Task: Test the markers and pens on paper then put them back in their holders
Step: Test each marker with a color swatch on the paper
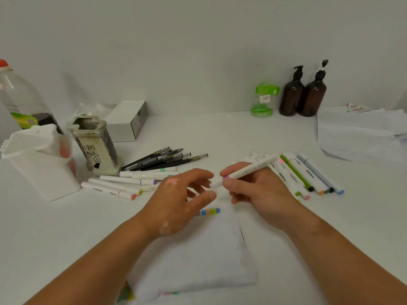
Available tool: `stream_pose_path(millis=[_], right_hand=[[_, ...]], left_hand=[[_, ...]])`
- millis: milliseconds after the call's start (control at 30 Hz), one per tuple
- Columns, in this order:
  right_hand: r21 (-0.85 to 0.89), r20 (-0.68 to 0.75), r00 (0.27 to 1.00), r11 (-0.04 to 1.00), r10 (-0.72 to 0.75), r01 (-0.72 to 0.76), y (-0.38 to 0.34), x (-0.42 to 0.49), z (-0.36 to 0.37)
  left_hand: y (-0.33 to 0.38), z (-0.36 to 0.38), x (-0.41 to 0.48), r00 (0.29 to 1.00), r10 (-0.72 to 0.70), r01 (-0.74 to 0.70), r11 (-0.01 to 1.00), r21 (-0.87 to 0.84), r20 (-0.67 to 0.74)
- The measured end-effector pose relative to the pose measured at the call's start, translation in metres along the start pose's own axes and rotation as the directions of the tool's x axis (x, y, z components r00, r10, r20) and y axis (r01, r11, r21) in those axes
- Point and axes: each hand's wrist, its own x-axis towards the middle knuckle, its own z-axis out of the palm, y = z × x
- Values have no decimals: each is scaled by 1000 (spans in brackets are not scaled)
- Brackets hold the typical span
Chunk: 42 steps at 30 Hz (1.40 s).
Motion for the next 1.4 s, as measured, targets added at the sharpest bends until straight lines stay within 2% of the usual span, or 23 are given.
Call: stream_pose_path(millis=[100,267,433,533,700,833,900,1033,1133,1233,1300,1400], right_hand=[[16,88,996,1000,-4,3,5,-2,0],[-27,-7,998,997,-69,69,8,-2,-2],[-115,32,987,981,-154,157,10,-8,16],[-164,42,983,970,-176,181,11,-11,21],[-88,76,981,979,-178,184,10,-15,21],[-51,88,976,978,-197,202,8,-17,18],[-43,45,978,978,-204,206,6,-17,17],[40,-195,973,991,-120,130,3,-15,6],[61,-148,989,998,10,-1,6,-18,4],[-171,-121,991,982,61,-82,14,-21,10],[-347,-170,985,934,24,-82,20,-20,12],[-465,-225,974,882,-32,-78,24,-19,12]], left_hand=[[1,12,3,999,15,-15,1000,-11,-28],[-12,10,-2,999,5,-3,998,59,-41],[-3,14,-10,989,149,-150,987,56,23],[-1,17,-12,989,141,-144,988,62,51],[2,17,-13,987,157,-158,981,110,19],[2,15,-13,982,189,-180,961,211,-22],[-1,15,-14,985,174,-167,964,208,-16],[-14,16,-15,993,53,-81,958,275,107],[-19,18,-16,984,18,-80,934,347,179],[-21,18,-14,983,4,-73,926,369,185],[-21,16,-15,981,-7,-67,927,369,196],[-21,13,-16,976,-25,-57,928,368,214]])
